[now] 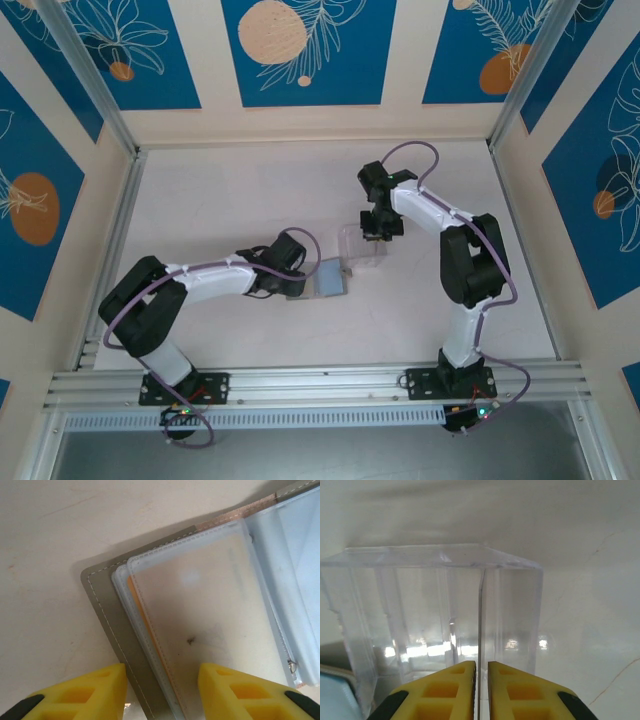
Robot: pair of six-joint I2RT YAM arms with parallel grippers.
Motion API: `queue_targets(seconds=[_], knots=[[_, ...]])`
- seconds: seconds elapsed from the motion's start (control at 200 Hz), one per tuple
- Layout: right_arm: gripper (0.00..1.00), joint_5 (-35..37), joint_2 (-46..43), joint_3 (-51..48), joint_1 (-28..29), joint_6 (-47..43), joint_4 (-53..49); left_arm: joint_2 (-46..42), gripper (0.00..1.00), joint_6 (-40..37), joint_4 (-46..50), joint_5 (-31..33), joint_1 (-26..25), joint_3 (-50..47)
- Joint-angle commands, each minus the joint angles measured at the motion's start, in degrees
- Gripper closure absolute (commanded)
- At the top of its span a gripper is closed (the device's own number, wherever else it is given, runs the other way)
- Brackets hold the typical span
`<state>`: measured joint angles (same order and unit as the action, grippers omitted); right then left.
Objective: Put the credit cards into the card holder
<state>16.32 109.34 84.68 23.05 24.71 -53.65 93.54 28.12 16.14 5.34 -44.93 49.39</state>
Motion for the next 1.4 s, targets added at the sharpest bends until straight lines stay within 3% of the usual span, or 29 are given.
queue_targets(seconds=[0.0, 0.185, 0.565, 0.665, 0.8, 1.02, 1.21, 1.391], knots=[[0.84, -0.55, 0.61, 0.95, 0.42, -0.72, -1.33, 0.70, 0.58, 0.01, 2.01, -0.95, -0.52, -1.57], [0.94, 0.10, -1.57, 1.47, 1.06, -0.54, -2.38, 0.49, 0.58, -0.16, 2.44, -0.94, -0.53, -1.36], [1.00, -0.33, -7.09, 1.76, 2.86, -0.70, -3.99, -5.06, 0.57, -2.96, 5.87, -4.90, -0.42, 1.93], [1.00, -6.31, -9.52, -0.55, 3.96, -1.53, -0.43, -7.36, 0.56, -2.66, 7.71, -5.23, 0.01, 2.68], [1.00, -20.91, -12.88, -6.44, 4.27, -0.46, 8.89, -10.45, 0.55, -2.28, 10.24, -4.97, 0.81, 4.18], [1.00, -32.95, -14.56, -14.26, 6.15, 2.83, 22.14, -6.30, 0.59, -2.72, 10.68, -5.78, 3.25, 6.07], [1.00, -35.72, -11.90, -18.87, 9.40, 4.97, 29.38, -0.99, 0.66, -3.16, 9.35, -6.21, 3.72, 6.59], [1.00, -34.08, -9.32, -19.95, 11.89, 5.70, 32.56, 1.71, 0.68, -3.82, 9.28, -4.58, 3.75, 5.74]])
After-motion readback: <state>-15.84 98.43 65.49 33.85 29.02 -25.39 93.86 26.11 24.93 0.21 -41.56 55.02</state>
